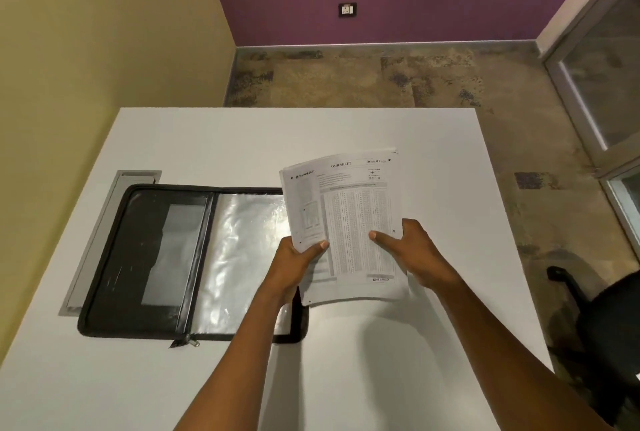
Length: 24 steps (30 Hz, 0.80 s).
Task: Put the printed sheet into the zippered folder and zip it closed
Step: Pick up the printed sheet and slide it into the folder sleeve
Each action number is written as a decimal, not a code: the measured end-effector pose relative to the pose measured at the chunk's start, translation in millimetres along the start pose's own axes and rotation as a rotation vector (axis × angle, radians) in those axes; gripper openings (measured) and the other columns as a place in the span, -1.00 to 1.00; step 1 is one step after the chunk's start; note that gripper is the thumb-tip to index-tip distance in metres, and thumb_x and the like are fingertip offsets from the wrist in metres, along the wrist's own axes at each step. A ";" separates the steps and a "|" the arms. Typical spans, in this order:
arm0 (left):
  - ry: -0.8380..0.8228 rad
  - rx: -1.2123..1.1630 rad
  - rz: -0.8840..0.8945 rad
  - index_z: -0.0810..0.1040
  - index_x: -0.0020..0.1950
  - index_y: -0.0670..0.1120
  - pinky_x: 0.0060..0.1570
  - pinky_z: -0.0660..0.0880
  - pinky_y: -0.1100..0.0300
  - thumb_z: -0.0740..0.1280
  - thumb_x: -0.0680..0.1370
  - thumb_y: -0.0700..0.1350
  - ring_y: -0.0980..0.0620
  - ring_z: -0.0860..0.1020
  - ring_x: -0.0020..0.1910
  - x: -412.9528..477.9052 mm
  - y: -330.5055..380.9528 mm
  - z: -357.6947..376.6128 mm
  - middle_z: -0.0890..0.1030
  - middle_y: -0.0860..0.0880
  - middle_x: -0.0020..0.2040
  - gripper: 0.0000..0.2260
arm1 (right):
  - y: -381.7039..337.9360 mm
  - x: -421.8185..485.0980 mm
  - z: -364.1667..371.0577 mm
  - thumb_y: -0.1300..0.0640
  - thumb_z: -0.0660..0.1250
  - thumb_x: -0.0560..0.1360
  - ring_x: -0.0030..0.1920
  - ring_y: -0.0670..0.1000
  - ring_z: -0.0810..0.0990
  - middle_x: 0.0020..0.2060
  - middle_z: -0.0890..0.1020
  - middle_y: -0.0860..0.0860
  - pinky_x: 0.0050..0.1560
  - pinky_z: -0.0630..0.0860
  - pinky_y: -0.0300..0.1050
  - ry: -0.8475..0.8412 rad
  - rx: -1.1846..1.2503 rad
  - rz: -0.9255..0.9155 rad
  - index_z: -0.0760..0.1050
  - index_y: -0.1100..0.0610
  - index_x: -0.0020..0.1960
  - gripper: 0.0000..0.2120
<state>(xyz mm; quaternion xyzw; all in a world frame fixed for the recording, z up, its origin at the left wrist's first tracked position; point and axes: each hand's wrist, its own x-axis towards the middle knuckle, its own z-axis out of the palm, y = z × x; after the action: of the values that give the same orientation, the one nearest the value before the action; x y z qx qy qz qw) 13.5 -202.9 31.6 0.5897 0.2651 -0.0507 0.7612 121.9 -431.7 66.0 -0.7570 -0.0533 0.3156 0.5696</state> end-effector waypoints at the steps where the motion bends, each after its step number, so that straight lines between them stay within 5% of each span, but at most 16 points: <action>1: -0.014 0.004 -0.003 0.64 0.35 -0.05 0.18 0.65 0.08 0.53 0.55 -0.10 -0.02 0.70 0.21 1.2 1.1 -11.2 0.74 -0.03 0.21 -0.63 | -2.6 2.8 10.2 0.00 0.47 0.57 0.05 -0.27 0.71 0.04 0.73 -0.33 -0.12 0.58 -0.47 0.009 -0.009 -0.001 0.62 -0.29 0.10 -0.81; 6: -0.048 -0.121 -0.068 0.65 0.32 -0.13 0.08 0.67 0.09 0.51 0.57 -0.20 -0.12 0.71 0.20 15.0 10.3 -72.5 0.72 -0.14 0.23 -0.68 | -11.9 23.0 57.7 0.00 0.46 0.59 0.10 -0.23 0.71 0.10 0.73 -0.28 -0.04 0.60 -0.40 0.006 -0.011 0.014 0.61 -0.20 0.23 -0.76; 10: -0.014 -0.124 -0.116 0.67 0.28 -0.15 -0.10 0.66 0.20 0.52 0.56 -0.20 -0.10 0.75 0.07 34.5 19.4 -121.4 0.74 -0.20 0.17 -0.71 | -14.1 41.8 83.1 0.03 0.46 0.58 0.10 -0.20 0.72 0.10 0.73 -0.26 -0.06 0.64 -0.35 0.010 0.035 0.054 0.62 -0.24 0.16 -0.79; 17: 0.144 -0.077 -0.136 0.66 0.19 -0.27 -0.06 0.69 -0.05 0.47 0.57 -0.30 -0.25 0.73 -0.07 83.3 23.5 -182.9 0.72 -0.33 0.08 -0.81 | -5.4 79.7 106.4 0.03 0.47 0.57 0.05 0.05 0.77 0.07 0.77 -0.04 0.14 0.70 0.16 0.075 0.081 0.135 0.64 0.01 0.26 -0.73; 21: 0.314 0.468 0.024 0.72 0.14 -0.14 0.05 0.67 0.00 0.46 0.59 -0.25 -0.07 0.73 -0.10 119.2 23.0 -211.7 0.75 -0.11 -0.02 -0.85 | -3.8 102.9 112.3 0.02 0.47 0.57 0.02 0.04 0.78 0.03 0.78 -0.02 0.15 0.69 0.17 0.096 0.065 0.168 0.65 0.04 0.24 -0.74; 24: 0.362 0.819 0.153 0.69 0.24 -0.09 0.09 0.52 0.20 0.41 0.62 -0.16 0.03 0.64 0.06 142.0 22.2 -226.5 0.69 -0.05 0.17 -0.80 | -4.7 120.9 115.3 0.01 0.47 0.57 0.02 0.04 0.77 0.02 0.78 -0.02 0.15 0.69 0.15 0.079 0.042 0.173 0.64 0.05 0.25 -0.73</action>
<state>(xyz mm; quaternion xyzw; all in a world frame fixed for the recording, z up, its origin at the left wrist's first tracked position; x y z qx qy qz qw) 65.6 46.6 -52.0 0.8594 0.3077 0.0090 0.4083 157.3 -281.3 2.3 -0.7585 0.0415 0.3346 0.5577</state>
